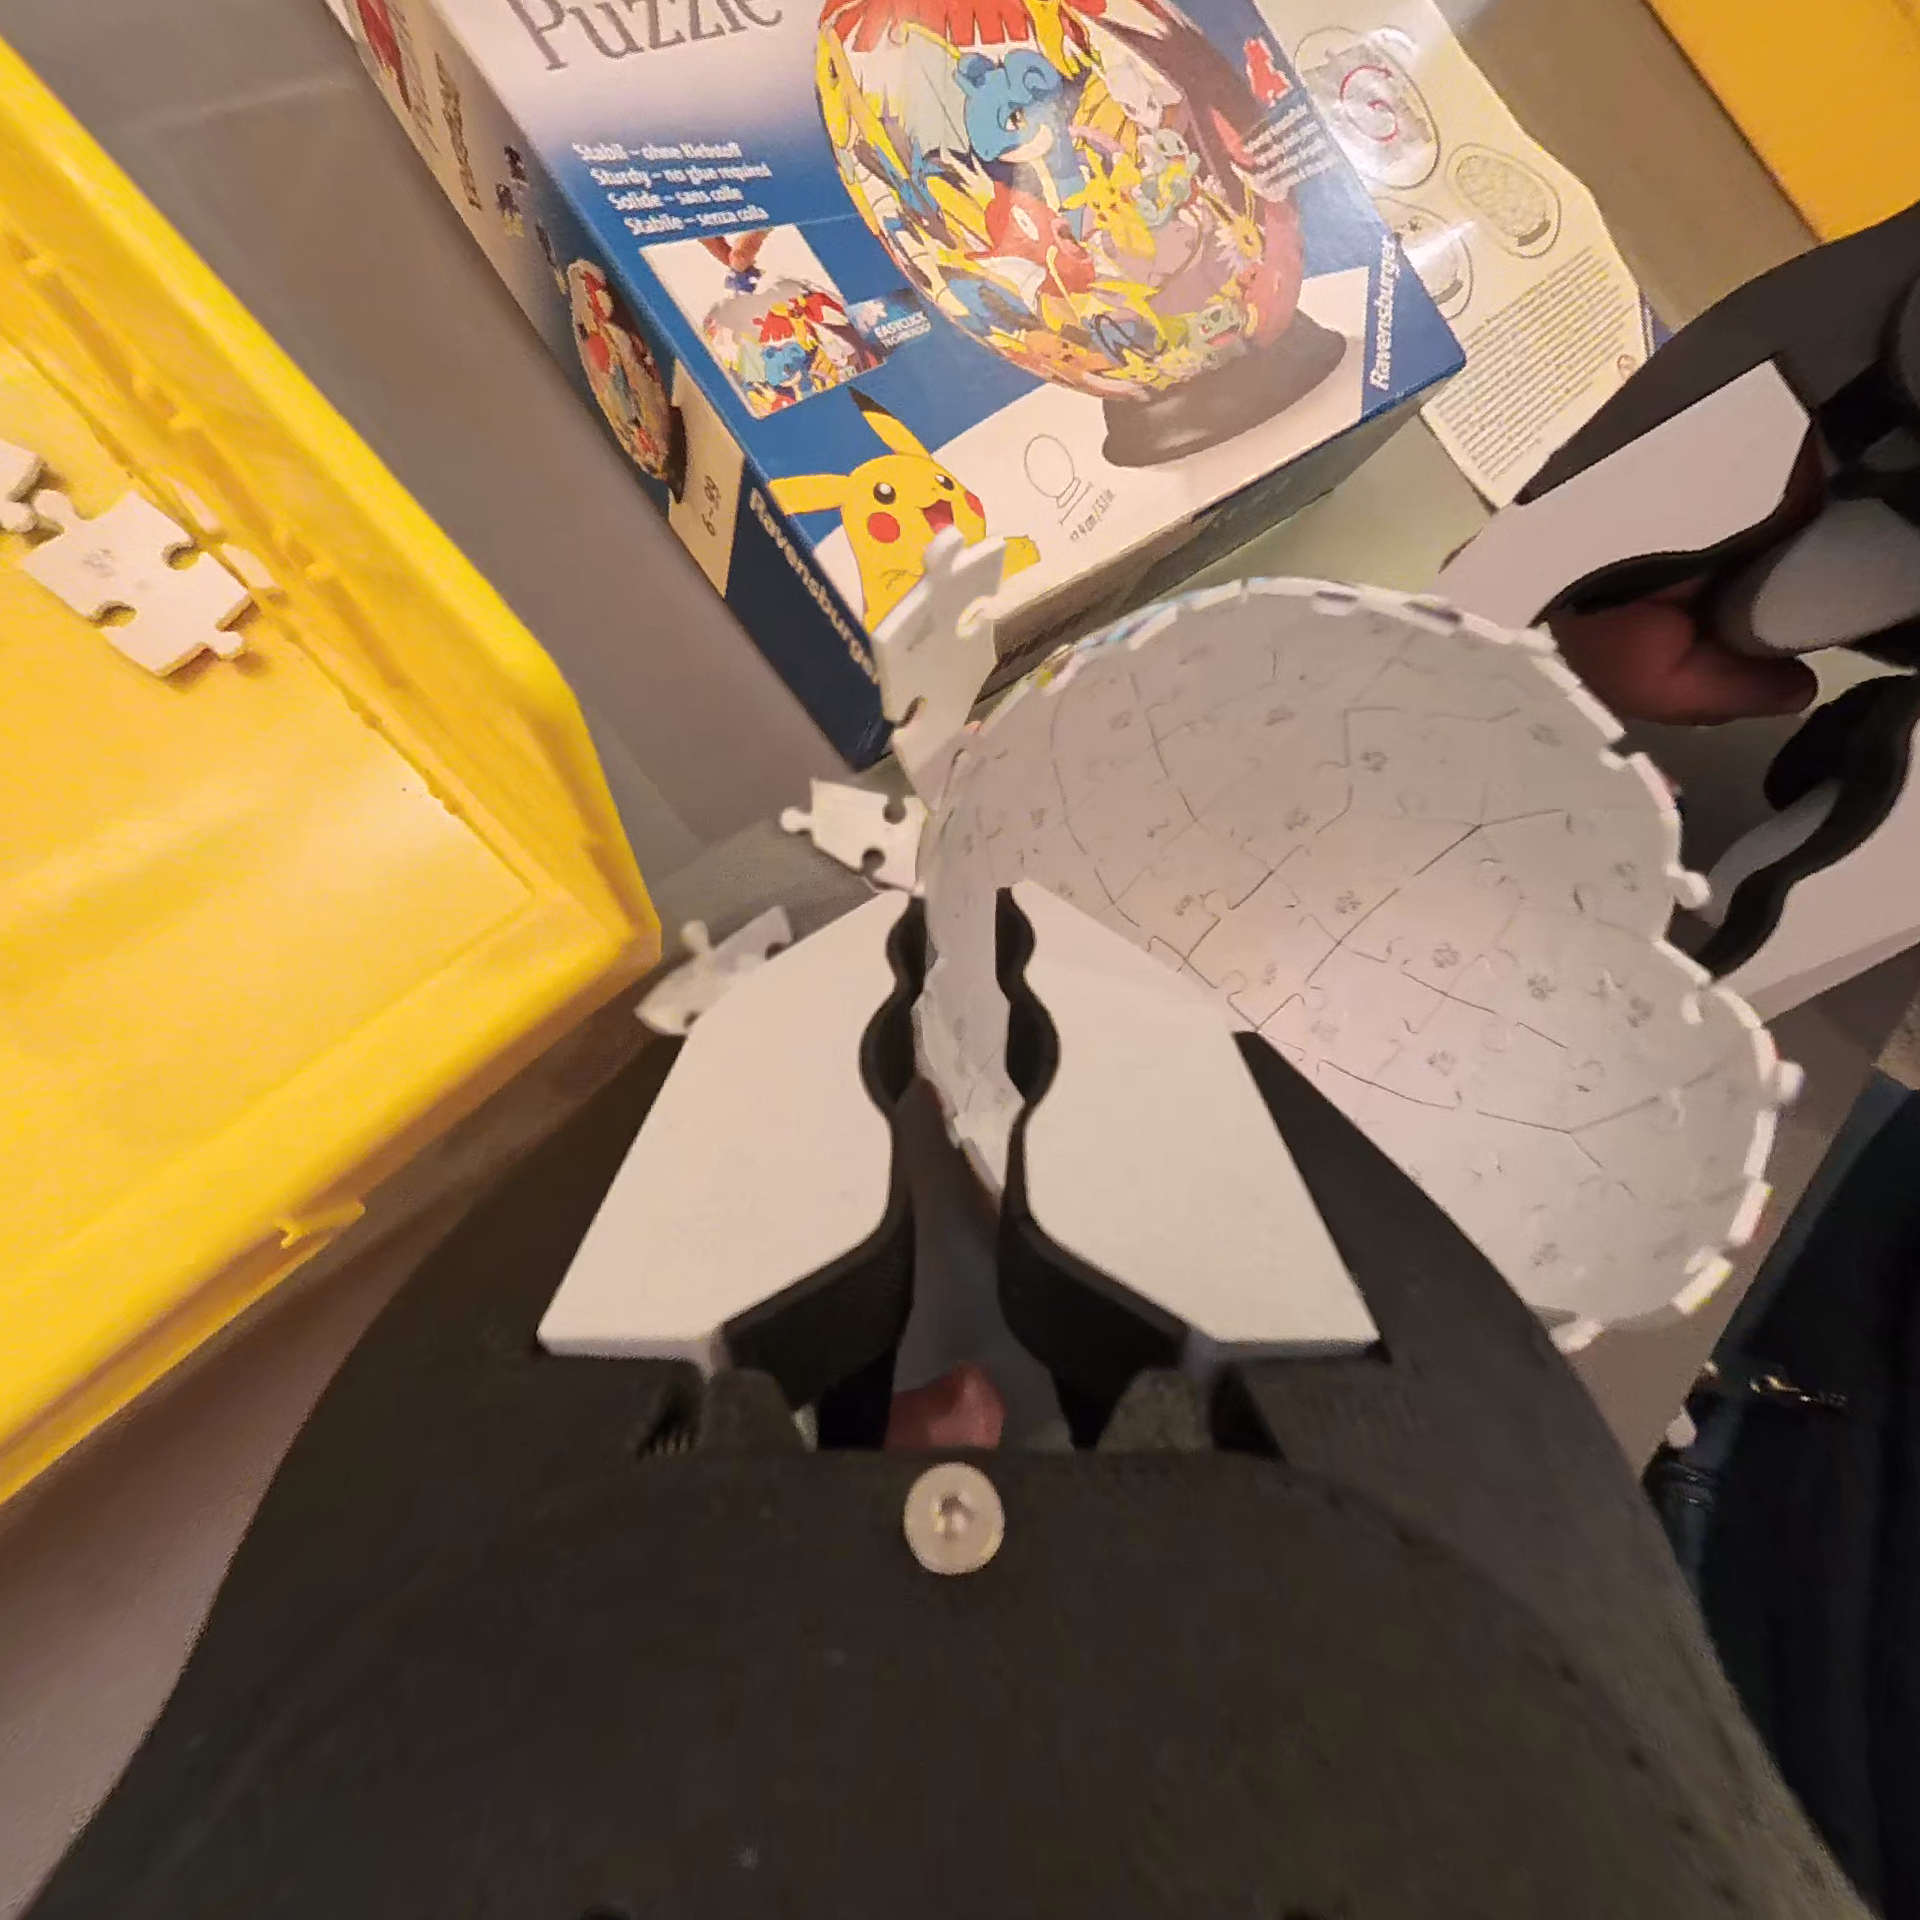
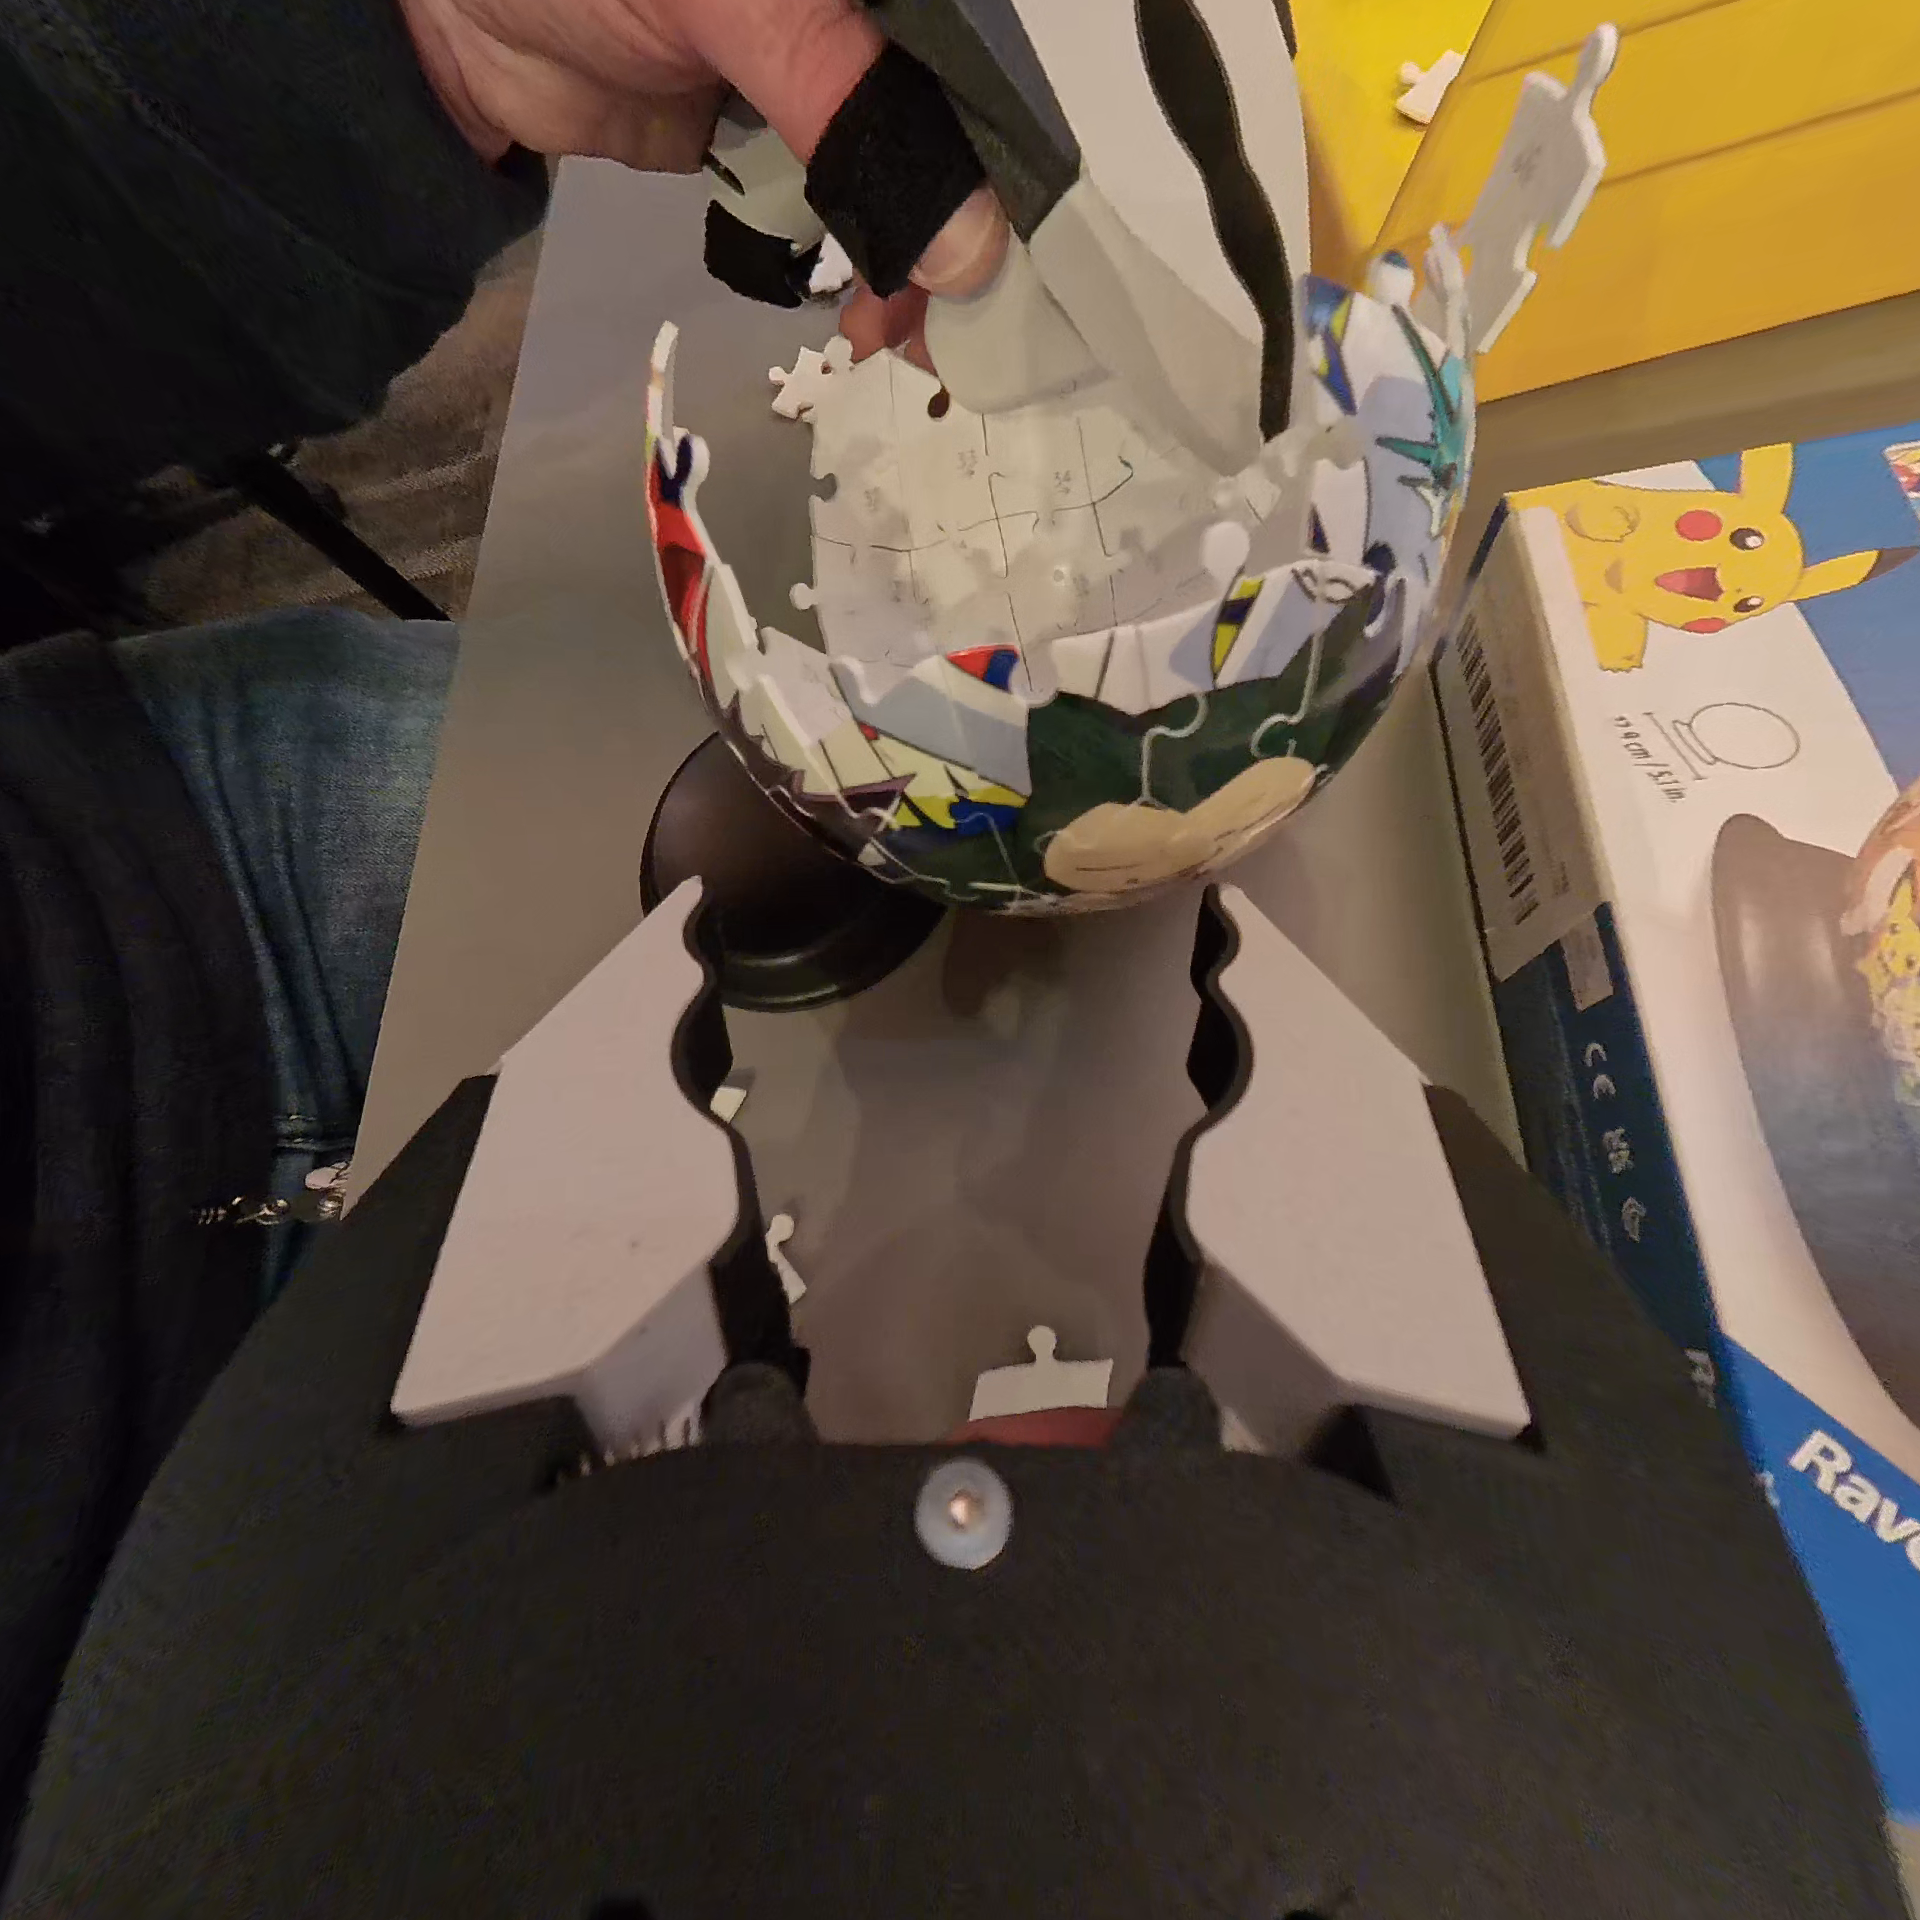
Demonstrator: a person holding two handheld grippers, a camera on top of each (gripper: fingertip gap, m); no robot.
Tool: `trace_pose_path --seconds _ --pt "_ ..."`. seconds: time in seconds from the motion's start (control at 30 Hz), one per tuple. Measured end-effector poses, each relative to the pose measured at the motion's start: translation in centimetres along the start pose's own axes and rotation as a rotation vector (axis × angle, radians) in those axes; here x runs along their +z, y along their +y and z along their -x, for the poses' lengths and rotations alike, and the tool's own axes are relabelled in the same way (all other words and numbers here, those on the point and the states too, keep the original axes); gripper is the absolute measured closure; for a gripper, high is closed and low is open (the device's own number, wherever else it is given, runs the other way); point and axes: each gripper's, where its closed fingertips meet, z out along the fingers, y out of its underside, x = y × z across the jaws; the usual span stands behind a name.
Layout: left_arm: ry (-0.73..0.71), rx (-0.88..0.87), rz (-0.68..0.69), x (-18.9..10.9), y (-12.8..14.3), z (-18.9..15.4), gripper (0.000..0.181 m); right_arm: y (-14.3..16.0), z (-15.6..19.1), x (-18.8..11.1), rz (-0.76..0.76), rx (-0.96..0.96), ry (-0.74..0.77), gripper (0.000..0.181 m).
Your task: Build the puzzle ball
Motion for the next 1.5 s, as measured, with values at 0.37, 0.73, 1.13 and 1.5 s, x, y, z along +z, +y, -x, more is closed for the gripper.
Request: trace_pose_path --seconds 0.37,0.73,1.13,1.5 --pt "0.009 -0.034 0.057 -1.8 1.3 -0.8 0.138 0.1 0.7 -0.2 0.001 -0.011 0.002 0.091" --pt "0.059 -0.06 0.221 -2.6 4.1 -1.5 0.119 0.1 2.6 0.9 0.019 -0.035 -0.013 0.09" --pt "0.038 -0.059 0.361 -3.3 5.2 -0.1 0.172 -0.2 3.9 1.5 0.016 -0.056 -0.033 0.09" --pt "0.015 0.068 0.424 -3.1 4.8 0.0 0.178 -0.6 5.3 1.6 -0.014 -0.035 -0.083 0.091"
